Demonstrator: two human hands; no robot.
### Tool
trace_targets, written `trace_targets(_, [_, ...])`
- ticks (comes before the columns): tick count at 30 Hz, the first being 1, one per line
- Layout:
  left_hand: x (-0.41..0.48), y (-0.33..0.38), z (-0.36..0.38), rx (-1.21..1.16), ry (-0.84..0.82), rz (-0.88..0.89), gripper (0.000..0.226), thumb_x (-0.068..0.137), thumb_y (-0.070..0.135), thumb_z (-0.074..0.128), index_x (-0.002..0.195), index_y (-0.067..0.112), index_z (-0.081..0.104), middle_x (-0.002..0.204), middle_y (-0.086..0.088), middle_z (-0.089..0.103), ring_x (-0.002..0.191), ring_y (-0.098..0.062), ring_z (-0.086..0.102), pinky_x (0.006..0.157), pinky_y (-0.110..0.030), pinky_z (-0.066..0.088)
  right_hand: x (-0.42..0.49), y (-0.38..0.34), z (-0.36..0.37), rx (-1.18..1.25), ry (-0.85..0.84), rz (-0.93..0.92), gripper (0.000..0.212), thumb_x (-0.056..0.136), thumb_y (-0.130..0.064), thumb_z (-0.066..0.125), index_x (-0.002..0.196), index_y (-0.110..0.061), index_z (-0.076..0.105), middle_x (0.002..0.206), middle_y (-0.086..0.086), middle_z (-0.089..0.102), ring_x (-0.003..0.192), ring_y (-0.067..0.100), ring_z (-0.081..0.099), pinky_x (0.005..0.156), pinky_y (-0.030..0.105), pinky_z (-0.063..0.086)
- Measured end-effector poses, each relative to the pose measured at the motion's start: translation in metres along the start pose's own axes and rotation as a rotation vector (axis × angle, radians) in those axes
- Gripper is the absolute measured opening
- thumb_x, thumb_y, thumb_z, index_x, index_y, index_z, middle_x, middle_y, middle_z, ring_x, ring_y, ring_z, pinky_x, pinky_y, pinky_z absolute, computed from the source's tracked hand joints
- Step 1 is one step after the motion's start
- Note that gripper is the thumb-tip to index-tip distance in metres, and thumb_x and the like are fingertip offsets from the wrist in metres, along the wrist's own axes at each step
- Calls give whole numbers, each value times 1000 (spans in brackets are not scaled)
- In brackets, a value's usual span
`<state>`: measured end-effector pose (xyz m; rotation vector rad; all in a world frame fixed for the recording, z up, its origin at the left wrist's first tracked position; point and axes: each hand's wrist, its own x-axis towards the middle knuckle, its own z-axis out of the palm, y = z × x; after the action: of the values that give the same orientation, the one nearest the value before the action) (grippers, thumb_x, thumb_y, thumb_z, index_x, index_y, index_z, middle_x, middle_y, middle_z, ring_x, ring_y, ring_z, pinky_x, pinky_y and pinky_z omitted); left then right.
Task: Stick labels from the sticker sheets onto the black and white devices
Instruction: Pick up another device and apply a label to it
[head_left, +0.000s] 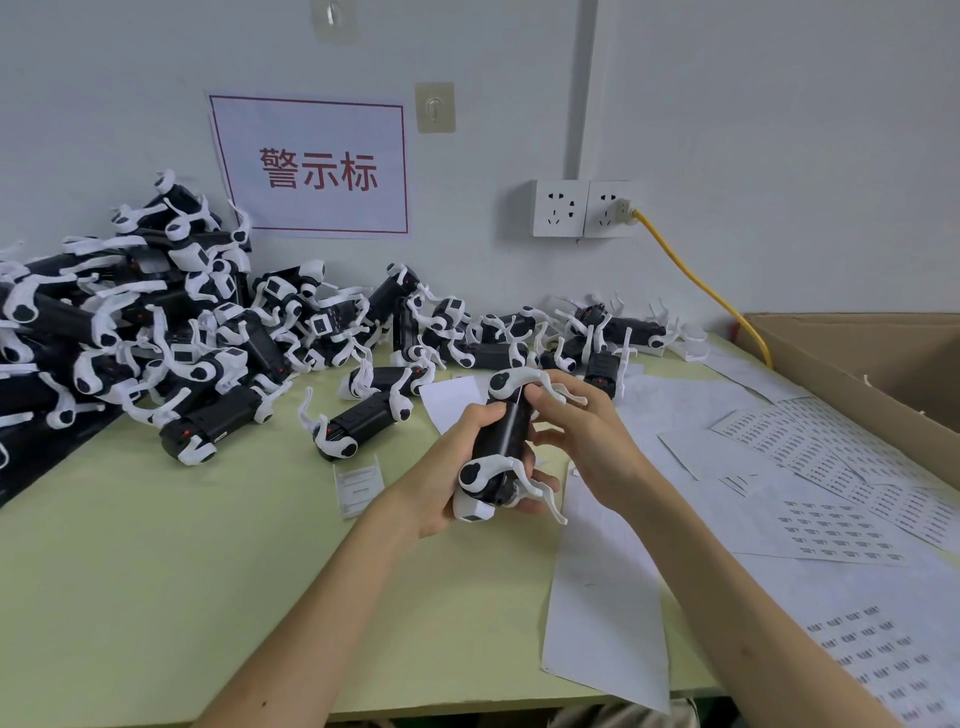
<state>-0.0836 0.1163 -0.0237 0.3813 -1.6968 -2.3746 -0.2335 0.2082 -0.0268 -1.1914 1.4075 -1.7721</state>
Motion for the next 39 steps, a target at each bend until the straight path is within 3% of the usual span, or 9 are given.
trace_targets(5, [2,-3,-5,19,-117,31,42,94,47,42,107,10,55,74,-6,58,95,-37,66,77,-35,57,0,-2,-3,-12,-60,-3,40,92,-36,68,116,-4,68,94,11,62,79,23,59,79,42,43])
trace_targets(10, [0,-4,-5,-42,-171,22,43,91,51,53,107,12,60,77,-4,62,99,-36,65,77,-34,57,0,-2,-4,35,-190,-1,38,96,-38,62,114,-4,66,86,11,58,64,22,56,72,35,45])
trace_targets(13, [2,-2,-4,-104,-140,28,58,82,66,60,102,15,78,83,-6,70,97,-34,69,66,-23,52,2,-2,-5,107,-132,-11,32,100,-32,57,113,-4,65,86,14,55,62,25,53,62,31,46])
trace_targets(16, [6,0,-11,-233,-171,113,77,92,70,38,95,5,79,96,-19,71,101,-48,69,81,-44,57,5,0,-5,190,-2,6,24,101,-26,60,107,-5,67,87,15,56,68,22,54,62,29,49])
trace_targets(20, [9,-2,-14,-266,-134,154,72,98,59,38,115,-4,67,105,-22,71,95,-48,69,79,-46,59,4,3,-3,234,67,9,32,103,-23,58,119,5,61,80,9,63,68,21,60,60,26,52])
trace_targets(25, [13,-2,-12,-141,291,193,39,101,34,52,77,15,77,78,-5,70,65,-17,68,63,-30,56,6,3,-5,255,95,33,26,104,-24,57,116,-3,67,94,6,72,76,20,69,71,31,59])
trace_targets(29, [16,3,-34,-351,627,335,8,103,14,55,99,8,57,62,-4,57,52,-18,65,53,-29,59,9,1,-11,276,251,156,19,102,-24,61,105,-7,71,85,7,65,58,18,65,58,27,57])
trace_targets(34, [20,-2,-46,-156,811,387,63,99,4,52,152,29,28,87,-15,65,60,-22,67,65,-36,62,10,1,-16,458,388,272,21,99,-12,62,117,-2,59,104,19,51,62,30,69,63,37,62])
trace_targets(39, [24,-7,-53,140,848,223,52,96,10,60,144,23,42,122,-16,66,88,-24,71,85,-42,61,9,-1,-14,520,423,306,18,98,-7,61,114,-3,57,100,19,50,61,30,71,65,40,64])
